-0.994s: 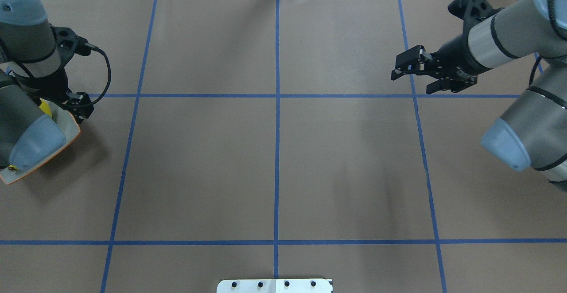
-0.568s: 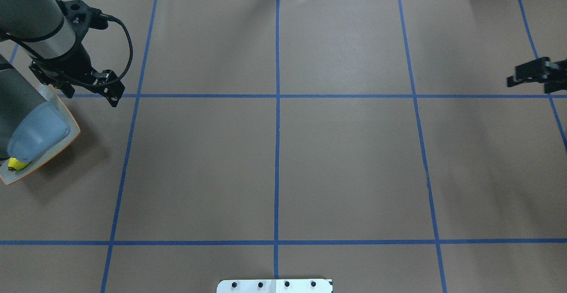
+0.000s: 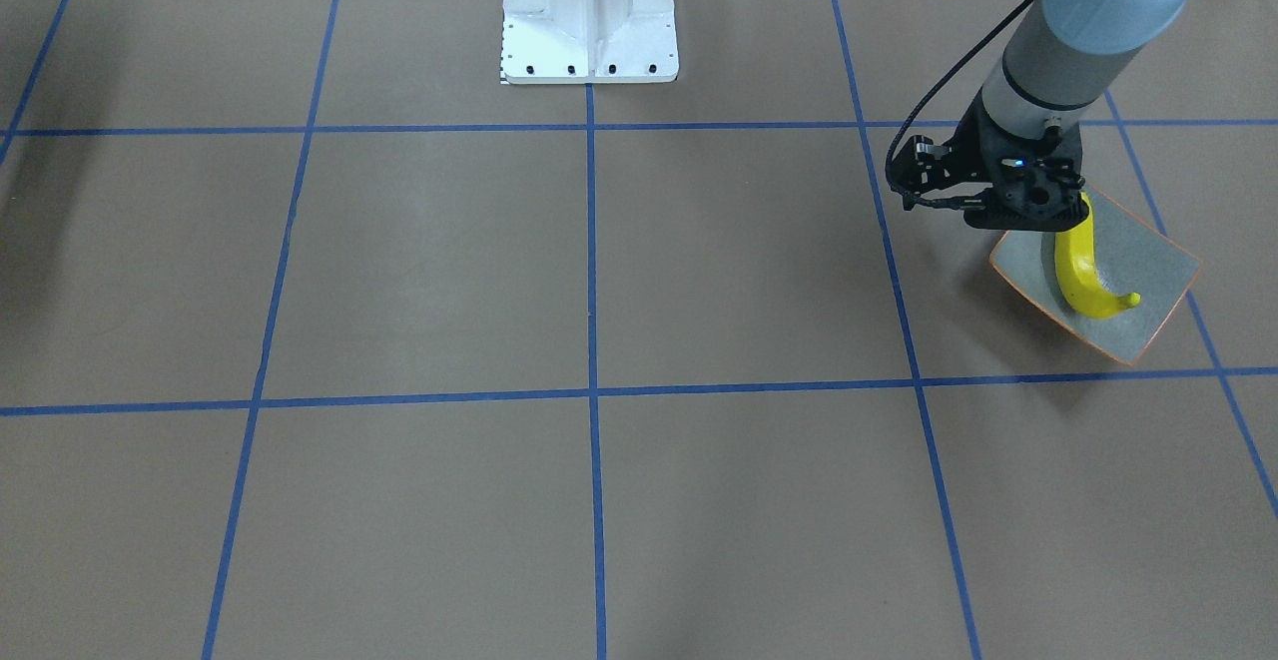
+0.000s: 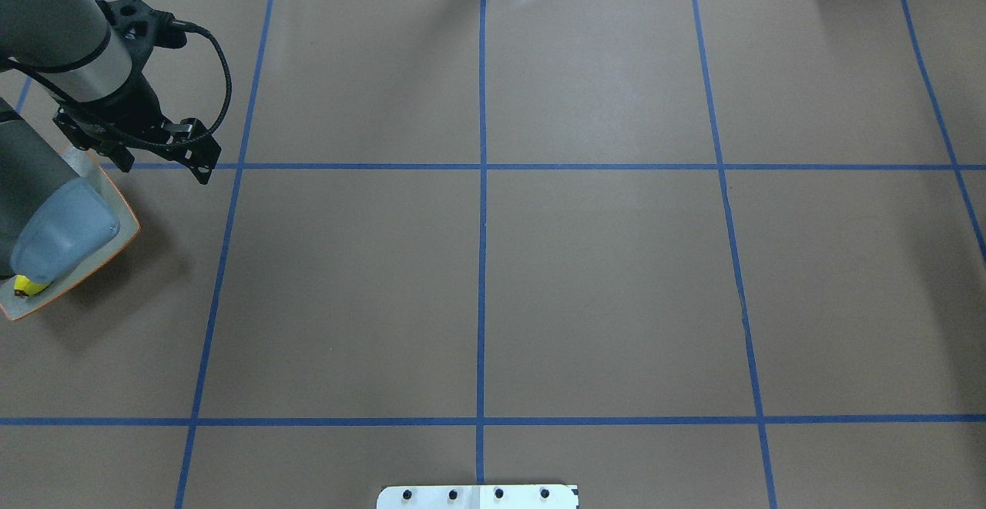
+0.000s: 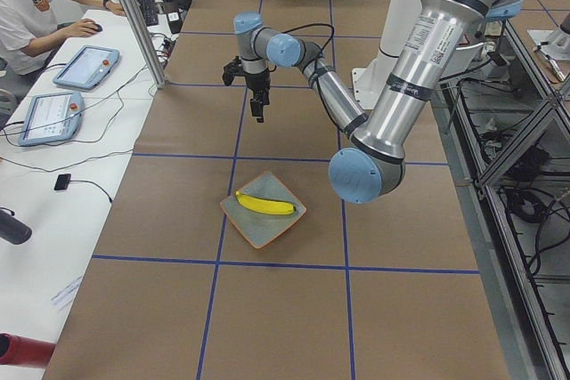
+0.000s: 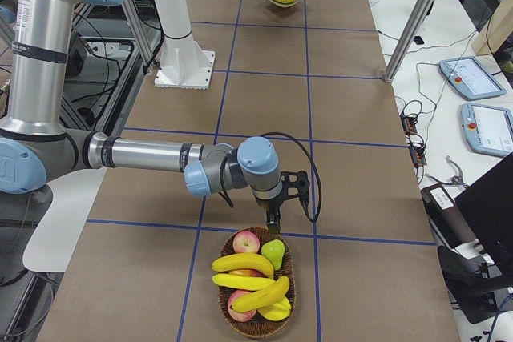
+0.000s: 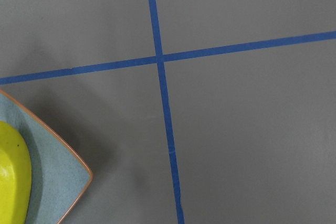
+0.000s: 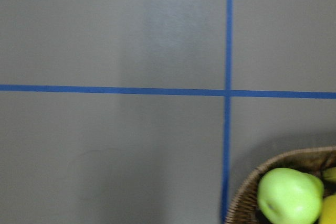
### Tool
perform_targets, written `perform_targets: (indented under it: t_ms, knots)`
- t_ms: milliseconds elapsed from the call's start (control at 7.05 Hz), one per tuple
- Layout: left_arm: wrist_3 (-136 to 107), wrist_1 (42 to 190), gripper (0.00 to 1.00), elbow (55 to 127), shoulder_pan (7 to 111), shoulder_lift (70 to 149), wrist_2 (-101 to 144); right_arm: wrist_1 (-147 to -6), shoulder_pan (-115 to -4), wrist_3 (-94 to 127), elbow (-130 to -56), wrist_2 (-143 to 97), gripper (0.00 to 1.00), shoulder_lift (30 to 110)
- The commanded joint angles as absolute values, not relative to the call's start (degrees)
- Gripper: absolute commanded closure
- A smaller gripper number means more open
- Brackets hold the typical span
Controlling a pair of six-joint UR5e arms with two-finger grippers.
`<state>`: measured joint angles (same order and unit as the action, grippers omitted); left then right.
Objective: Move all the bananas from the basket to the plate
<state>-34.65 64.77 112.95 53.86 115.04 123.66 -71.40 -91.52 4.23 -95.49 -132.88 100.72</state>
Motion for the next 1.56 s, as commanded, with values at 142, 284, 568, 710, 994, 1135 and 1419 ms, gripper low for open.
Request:
perform_targets:
  t_ms: [142, 284, 568, 710, 994, 1135, 1419]
  knots:
    - [-36.1, 64.9, 0.00, 113.1, 53.8, 115.1, 123.7, -71.5, -100.9, -15.5, -70.5, -136.0, 0.05, 89.9]
    - [-36.2, 64.9, 0.00, 113.3, 53.8, 115.1, 123.7, -71.4, -101.0, -16.3, -67.7, -137.5, 0.06, 89.8]
    - [-36.7, 64.9, 0.00, 113.6, 53.8, 115.1, 123.7, -71.5, -101.0, -18.9, -65.0, -138.1, 0.07, 90.3]
    - [-36.7, 64.9, 0.00, 114.0, 53.8, 115.1, 123.7, -71.5, -101.0, -19.1, -64.4, -138.1, 0.08, 90.4]
    - [-36.7, 64.9, 0.00, 113.9, 53.8, 115.1, 123.7, -71.4, -101.0, -20.3, -63.9, -137.8, 0.09, 90.4]
    - [-36.7, 64.9, 0.00, 113.9, 53.8, 115.0, 123.7, -71.4, -100.9, -20.5, -63.3, -137.8, 0.15, 90.4]
    - [-36.7, 64.9, 0.00, 113.9, 53.8, 115.0, 123.7, -71.4, -101.0, -20.6, -63.2, -137.7, 0.25, 90.4]
